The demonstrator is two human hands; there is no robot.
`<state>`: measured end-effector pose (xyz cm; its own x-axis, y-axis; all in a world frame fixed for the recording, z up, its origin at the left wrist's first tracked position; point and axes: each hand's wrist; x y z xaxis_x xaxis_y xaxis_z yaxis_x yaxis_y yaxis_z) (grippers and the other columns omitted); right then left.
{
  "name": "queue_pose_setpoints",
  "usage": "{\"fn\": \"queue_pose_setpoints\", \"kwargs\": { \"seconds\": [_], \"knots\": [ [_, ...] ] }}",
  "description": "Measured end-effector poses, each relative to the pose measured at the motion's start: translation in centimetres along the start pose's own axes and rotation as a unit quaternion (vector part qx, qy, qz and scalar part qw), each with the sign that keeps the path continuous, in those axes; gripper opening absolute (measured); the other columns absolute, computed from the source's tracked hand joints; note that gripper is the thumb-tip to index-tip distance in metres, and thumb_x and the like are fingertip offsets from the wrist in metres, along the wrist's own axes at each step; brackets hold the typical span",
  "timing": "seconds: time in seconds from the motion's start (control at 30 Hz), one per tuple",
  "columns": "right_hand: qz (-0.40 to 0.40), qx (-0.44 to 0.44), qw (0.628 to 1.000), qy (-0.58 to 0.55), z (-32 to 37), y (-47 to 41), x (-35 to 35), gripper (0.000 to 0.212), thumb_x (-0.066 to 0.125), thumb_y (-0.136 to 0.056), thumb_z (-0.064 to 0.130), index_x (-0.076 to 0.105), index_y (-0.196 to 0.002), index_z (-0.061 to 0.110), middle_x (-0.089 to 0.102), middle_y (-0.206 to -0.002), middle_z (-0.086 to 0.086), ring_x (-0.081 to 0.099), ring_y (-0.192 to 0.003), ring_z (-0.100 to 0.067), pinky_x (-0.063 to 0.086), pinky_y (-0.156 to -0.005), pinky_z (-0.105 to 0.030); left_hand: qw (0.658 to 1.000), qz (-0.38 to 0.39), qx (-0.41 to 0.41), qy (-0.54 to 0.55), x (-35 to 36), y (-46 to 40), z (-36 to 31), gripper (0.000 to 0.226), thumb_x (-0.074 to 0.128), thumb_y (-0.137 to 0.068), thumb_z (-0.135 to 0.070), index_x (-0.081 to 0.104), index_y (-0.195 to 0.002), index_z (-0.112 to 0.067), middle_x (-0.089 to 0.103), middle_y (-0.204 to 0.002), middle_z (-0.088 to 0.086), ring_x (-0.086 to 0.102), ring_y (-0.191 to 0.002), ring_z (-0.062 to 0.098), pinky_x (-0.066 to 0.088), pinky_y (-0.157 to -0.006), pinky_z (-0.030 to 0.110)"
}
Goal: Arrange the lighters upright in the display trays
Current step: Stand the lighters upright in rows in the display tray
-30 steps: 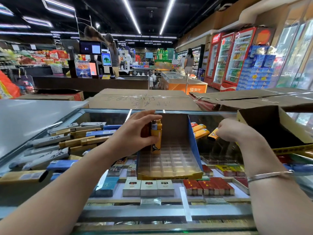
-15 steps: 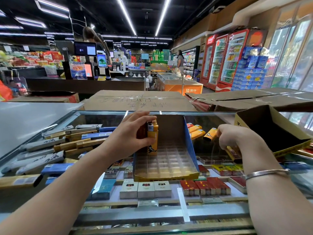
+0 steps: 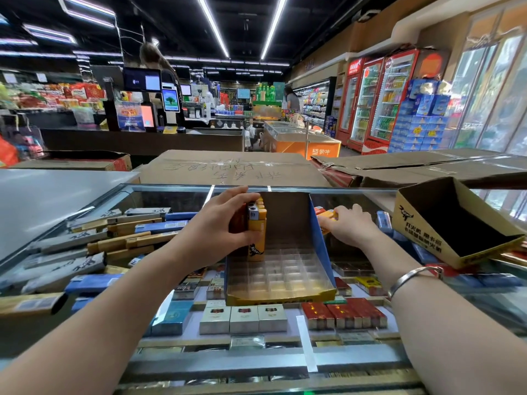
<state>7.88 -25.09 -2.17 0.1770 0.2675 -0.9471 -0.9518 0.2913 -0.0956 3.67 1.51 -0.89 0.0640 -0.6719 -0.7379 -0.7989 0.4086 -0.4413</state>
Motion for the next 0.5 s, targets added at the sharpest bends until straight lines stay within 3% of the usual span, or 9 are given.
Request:
{"fn": "queue_pose_setpoints", "kwargs": {
  "seconds": [0.2, 0.37, 0.5],
  "knots": [
    [0.058, -0.021, 0.996, -0.057, -0.1, 0.3, -1.0, 0.058, 0.060, -0.082, 0.027, 0.038, -0.134, 0.016, 0.035, -0.135, -0.018, 0.040, -0.121, -0.034, 0.040, -0.101, -0.045, 1.000, 0.004, -0.005, 0.004, 0.0, 0.0, 0.0, 0.068, 0.069, -0.077, -0.040, 0.036, -0.137, -0.038, 0.026, -0.147, -0.013, 0.029, -0.132, 0.014, 0.037, -0.105, 0.047],
    [0.055, 0.015, 0.992, -0.112, -0.9, 0.2, -1.8, 0.063, 0.062, -0.077, 0.006, 0.035, -0.133, 0.013, 0.046, -0.126, -0.016, 0.043, -0.119, -0.032, 0.044, -0.097, -0.047, 1.000, 0.003, -0.005, 0.000, 0.0, 0.1, 0.0, 0.068, 0.069, -0.077, -0.041, 0.036, -0.137, -0.038, 0.026, -0.147, -0.012, 0.028, -0.132, 0.014, 0.036, -0.106, 0.047],
    [0.053, 0.026, 0.993, -0.102, -1.0, 0.4, -2.0, 0.055, 0.060, -0.079, 0.003, 0.037, -0.128, 0.010, 0.049, -0.105, -0.012, 0.051, -0.096, -0.025, 0.048, -0.076, -0.035, 1.000, 0.003, -0.004, -0.001, 0.0, 0.1, -0.2, 0.068, 0.069, -0.078, -0.040, 0.035, -0.137, -0.039, 0.025, -0.147, -0.012, 0.029, -0.131, 0.014, 0.037, -0.106, 0.046]
  ]
}}
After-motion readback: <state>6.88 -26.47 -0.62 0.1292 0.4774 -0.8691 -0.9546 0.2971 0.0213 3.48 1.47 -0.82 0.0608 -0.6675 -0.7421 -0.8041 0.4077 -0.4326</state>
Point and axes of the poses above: each hand's wrist, its own y-axis away from the middle knuckle, its own x-axis out of the palm, z = x × y
